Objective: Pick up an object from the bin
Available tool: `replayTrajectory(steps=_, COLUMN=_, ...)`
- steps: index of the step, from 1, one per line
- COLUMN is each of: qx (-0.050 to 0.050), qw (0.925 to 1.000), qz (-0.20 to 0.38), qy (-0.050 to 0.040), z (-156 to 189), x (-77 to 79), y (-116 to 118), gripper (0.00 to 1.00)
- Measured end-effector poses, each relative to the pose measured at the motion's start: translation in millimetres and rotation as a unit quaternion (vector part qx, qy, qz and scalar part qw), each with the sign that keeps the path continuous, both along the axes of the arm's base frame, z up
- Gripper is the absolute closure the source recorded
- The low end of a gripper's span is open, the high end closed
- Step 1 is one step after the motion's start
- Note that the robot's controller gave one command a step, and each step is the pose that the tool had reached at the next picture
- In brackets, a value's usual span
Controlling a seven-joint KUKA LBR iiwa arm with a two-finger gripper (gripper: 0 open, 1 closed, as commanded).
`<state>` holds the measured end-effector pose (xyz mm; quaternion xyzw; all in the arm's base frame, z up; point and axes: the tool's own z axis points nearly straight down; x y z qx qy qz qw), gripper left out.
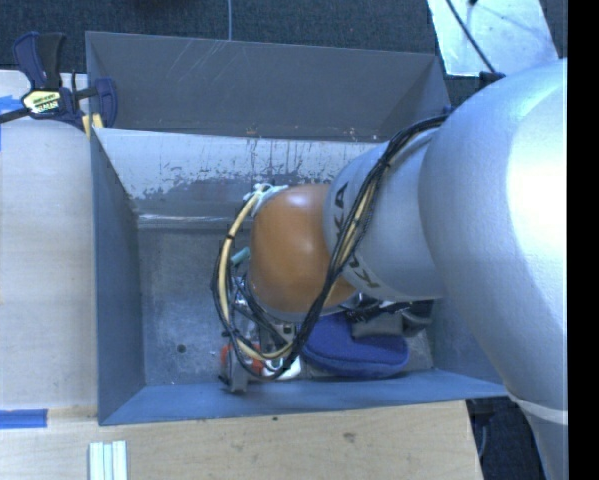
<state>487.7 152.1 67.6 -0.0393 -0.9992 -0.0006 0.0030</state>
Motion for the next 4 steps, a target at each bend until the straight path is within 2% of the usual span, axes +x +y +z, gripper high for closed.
replayTrajectory(steps=1, qx=0.001, qw=1.0, qz=0.002, qy=-0.0051, z=5, x=3.0, y=1, gripper=1.0)
replayTrajectory(steps=2, qx=0.001, qw=0.9999, qz=0.005, qy=-0.0089, z=158, x=36.0, y=23, gripper=1.0)
replayTrajectory(steps=3, qx=0.0, qw=1.0, qz=0.004, qy=-0.0043, z=153, x=34.0, y=22, gripper=0.0)
replayTrajectory(steps=4, qx=-0.002, qw=1.0, qz=-0.005, qy=-0.0008, z=19, x=34.0, y=-34, gripper=0.0)
